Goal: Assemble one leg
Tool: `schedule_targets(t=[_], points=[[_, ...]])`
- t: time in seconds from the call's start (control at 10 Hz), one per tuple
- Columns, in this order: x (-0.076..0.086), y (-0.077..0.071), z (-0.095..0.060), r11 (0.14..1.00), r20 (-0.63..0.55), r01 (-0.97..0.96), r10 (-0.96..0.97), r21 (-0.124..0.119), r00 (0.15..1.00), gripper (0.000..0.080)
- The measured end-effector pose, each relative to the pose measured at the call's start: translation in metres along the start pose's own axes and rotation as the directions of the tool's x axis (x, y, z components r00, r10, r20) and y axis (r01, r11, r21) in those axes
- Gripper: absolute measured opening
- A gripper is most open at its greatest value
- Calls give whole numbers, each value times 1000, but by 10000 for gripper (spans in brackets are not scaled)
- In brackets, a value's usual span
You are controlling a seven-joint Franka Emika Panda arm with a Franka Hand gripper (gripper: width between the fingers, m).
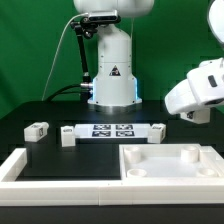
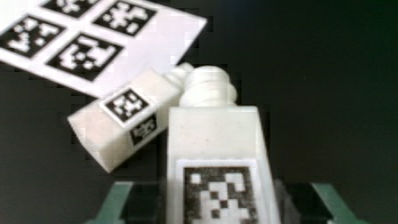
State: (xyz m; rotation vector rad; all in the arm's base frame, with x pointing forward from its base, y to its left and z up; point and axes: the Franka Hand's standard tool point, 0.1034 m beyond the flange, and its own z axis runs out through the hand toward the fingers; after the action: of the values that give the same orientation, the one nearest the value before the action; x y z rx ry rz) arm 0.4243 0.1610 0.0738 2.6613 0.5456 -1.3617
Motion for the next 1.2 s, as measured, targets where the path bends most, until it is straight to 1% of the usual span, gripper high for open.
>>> schedule_targets(t=[0.1,0.2,0.3,0.4,0.5,0.6,0.7,0.8,0.9,1.0,1.1,1.2], points=[[6,0,-5,1000,-59,-2,2,-1,998,290],[13,2,-11,1000,-178,-8,7,-4,984,290],[13,7,-12,1000,-262,18,-22,-16,965,290],[20,20,-18,999,-360,35,-41,-24,932,290],[19,32,-26,1000,-429,15,-24,-26,903,290],[18,41,-34,1000,-465,4,-14,-24,885,290],[20,47,-49,1000,-542,-8,-8,-27,840,290],[18,49,-64,999,-629,-19,-7,-34,777,290],[20,49,-60,999,-698,-22,-11,-39,716,290],[20,49,-53,999,-731,-25,-12,-40,682,290],[25,50,-62,999,-800,-29,-18,-44,600,290],[27,52,-69,998,-867,-27,-39,-61,496,290]])
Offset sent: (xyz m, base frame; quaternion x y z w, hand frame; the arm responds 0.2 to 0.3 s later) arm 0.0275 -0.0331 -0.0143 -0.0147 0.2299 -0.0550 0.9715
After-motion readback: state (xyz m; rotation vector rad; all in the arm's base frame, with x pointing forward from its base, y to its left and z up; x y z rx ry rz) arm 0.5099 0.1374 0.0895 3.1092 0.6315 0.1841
